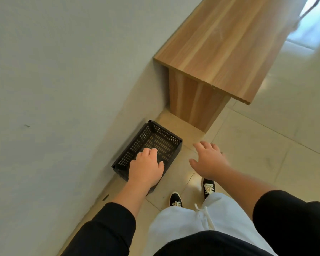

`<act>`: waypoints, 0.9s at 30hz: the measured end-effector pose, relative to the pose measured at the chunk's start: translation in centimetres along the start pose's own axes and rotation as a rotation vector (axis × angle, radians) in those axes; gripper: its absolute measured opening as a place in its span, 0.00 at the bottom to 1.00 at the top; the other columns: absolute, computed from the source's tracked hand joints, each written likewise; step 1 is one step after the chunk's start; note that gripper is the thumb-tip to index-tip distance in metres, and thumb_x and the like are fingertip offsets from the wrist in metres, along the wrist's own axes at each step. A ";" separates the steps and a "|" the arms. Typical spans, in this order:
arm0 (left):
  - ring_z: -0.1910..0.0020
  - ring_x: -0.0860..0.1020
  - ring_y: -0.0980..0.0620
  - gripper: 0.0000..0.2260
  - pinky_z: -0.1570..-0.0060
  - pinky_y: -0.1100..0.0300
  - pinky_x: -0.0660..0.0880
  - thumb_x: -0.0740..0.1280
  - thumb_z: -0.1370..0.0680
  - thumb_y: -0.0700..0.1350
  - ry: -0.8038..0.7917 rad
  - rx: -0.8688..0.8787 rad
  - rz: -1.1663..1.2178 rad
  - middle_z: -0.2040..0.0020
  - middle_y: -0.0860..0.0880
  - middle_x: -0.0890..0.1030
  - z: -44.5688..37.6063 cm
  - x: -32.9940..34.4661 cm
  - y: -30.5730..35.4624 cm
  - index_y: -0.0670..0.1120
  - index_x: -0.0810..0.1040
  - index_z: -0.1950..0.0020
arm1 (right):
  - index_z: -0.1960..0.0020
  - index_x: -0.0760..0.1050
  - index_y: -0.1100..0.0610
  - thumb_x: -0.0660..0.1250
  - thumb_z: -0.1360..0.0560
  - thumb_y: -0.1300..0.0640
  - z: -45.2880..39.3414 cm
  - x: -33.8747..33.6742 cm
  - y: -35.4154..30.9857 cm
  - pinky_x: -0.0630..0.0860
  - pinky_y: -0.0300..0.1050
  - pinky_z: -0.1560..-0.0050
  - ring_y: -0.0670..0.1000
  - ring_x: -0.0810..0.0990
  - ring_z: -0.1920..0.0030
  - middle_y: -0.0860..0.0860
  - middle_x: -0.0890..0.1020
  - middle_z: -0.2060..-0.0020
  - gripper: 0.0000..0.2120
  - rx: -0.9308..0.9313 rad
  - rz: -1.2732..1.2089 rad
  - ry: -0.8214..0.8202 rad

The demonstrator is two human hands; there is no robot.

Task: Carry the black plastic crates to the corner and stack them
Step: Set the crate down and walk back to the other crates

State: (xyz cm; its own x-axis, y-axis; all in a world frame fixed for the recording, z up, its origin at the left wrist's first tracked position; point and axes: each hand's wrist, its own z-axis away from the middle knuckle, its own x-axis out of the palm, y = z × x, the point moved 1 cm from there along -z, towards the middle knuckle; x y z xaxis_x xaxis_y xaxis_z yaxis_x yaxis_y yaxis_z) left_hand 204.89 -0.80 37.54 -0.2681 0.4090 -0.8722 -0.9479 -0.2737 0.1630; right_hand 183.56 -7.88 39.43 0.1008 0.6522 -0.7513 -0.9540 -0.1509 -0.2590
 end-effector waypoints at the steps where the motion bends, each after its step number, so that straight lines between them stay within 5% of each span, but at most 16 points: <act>1: 0.28 0.72 0.46 0.26 0.35 0.45 0.74 0.59 0.15 0.57 -0.002 0.031 -0.024 0.23 0.47 0.70 0.1 -0.6 1.2 0.49 0.64 0.18 | 0.17 0.58 0.48 0.59 0.17 0.39 1.2 -0.7 1.0 0.64 0.65 0.24 0.61 0.59 0.19 0.52 0.62 0.18 0.32 0.031 -0.007 0.017; 12: 0.30 0.73 0.45 0.25 0.37 0.46 0.73 0.58 0.14 0.58 0.066 0.468 -0.219 0.26 0.47 0.72 0.7 -4.8 24.1 0.49 0.67 0.20 | 0.17 0.58 0.46 0.60 0.20 0.35 13.3 -6.3 18.5 0.69 0.65 0.27 0.60 0.63 0.20 0.50 0.63 0.18 0.35 0.342 -0.247 0.290; 27: 0.28 0.72 0.44 0.25 0.33 0.44 0.72 0.58 0.14 0.58 -0.023 0.894 -0.406 0.24 0.47 0.73 11.6 4.4 60.2 0.49 0.66 0.19 | 0.16 0.58 0.49 0.59 0.18 0.35 34.5 -3.2 48.6 0.68 0.63 0.28 0.60 0.64 0.22 0.53 0.65 0.19 0.35 0.800 -0.580 0.531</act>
State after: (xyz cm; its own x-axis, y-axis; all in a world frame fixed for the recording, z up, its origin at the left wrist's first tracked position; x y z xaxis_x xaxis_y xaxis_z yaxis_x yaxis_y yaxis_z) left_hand 144.67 -5.38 48.90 0.1130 0.3459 -0.9315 -0.7473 0.6474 0.1497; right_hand 127.12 8.32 50.21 0.5138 0.0404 -0.8569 -0.6116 0.7178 -0.3328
